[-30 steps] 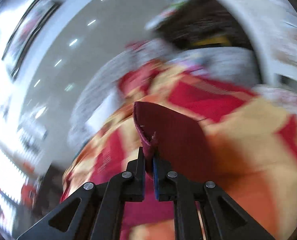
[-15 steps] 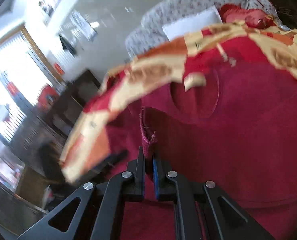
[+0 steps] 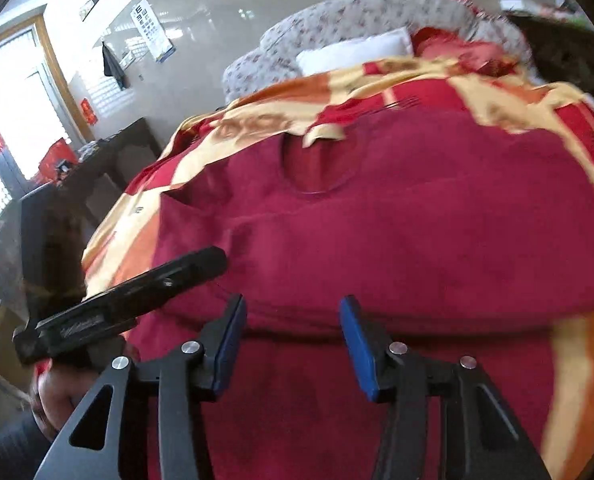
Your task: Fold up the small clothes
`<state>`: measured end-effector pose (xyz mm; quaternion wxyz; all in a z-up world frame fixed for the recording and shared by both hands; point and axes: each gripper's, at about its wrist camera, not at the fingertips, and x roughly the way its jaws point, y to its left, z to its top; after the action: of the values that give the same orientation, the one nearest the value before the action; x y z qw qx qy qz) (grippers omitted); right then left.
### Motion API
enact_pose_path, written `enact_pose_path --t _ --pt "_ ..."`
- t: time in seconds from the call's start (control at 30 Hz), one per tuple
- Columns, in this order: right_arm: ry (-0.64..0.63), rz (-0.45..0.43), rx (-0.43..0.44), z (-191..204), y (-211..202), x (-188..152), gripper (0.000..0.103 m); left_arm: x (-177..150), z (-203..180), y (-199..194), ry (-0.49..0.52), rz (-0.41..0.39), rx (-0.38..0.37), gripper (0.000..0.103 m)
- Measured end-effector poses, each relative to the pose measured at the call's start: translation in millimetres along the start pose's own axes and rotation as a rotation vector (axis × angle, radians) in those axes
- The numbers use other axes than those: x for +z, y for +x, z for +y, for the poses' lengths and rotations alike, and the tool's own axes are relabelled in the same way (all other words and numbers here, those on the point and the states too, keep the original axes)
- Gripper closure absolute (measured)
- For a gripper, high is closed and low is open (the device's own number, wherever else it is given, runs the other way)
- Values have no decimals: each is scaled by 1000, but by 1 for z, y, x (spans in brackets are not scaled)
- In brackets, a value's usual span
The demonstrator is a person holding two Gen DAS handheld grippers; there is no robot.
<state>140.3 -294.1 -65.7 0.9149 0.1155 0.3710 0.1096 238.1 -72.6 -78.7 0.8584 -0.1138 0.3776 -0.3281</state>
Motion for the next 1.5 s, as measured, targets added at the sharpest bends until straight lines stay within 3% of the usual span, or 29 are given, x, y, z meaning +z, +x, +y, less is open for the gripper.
enact_pose_path --t 0.2,0.37,0.43,0.53,0.6,0.67,0.73,0.8,0.87,1.0,1.13,1.17,1.33,1.5 --pt "128 -41 45 -28 -8 -19 50 5 3 12 -27 53 -130 17" --pt "205 -47 83 -42 -7 -20 50 11 -11 19 -10 51 -159 17" --pt "197 -53 85 -40 -8 -21 50 13 -13 20 -10 35 -142 17" --pt "199 -57 74 -39 -9 -21 50 18 -2 32 -86 64 -40 18" --pt "205 -68 68 -40 -12 -23 50 19 1 31 -110 53 -30 22" --pt "218 -85 66 -42 -15 -24 50 19 0 30 -113 48 12 40" --pt "236 -95 69 -45 -16 -24 50 18 -1 30 -119 62 36 98" --pt "258 -110 73 -48 -18 -25 50 19 -1 23 -132 46 61 98" --pt "270 -123 75 -50 -21 -26 50 22 -6 10 -126 -1 34 98" --pt "294 -159 75 -54 -27 -27 49 36 -28 -23 -52 -111 19 98" --pt "318 -172 71 -59 -30 -30 47 47 -26 -59 -4 -208 133 98" --pt "317 -172 70 -58 -30 -30 47 47 -18 -69 -6 -228 192 98" --pt "312 -166 69 -59 -30 -29 46 38 24 -67 -73 -187 308 98" --pt "316 -170 69 -61 -31 -30 46 18 49 -48 -123 -128 352 98"
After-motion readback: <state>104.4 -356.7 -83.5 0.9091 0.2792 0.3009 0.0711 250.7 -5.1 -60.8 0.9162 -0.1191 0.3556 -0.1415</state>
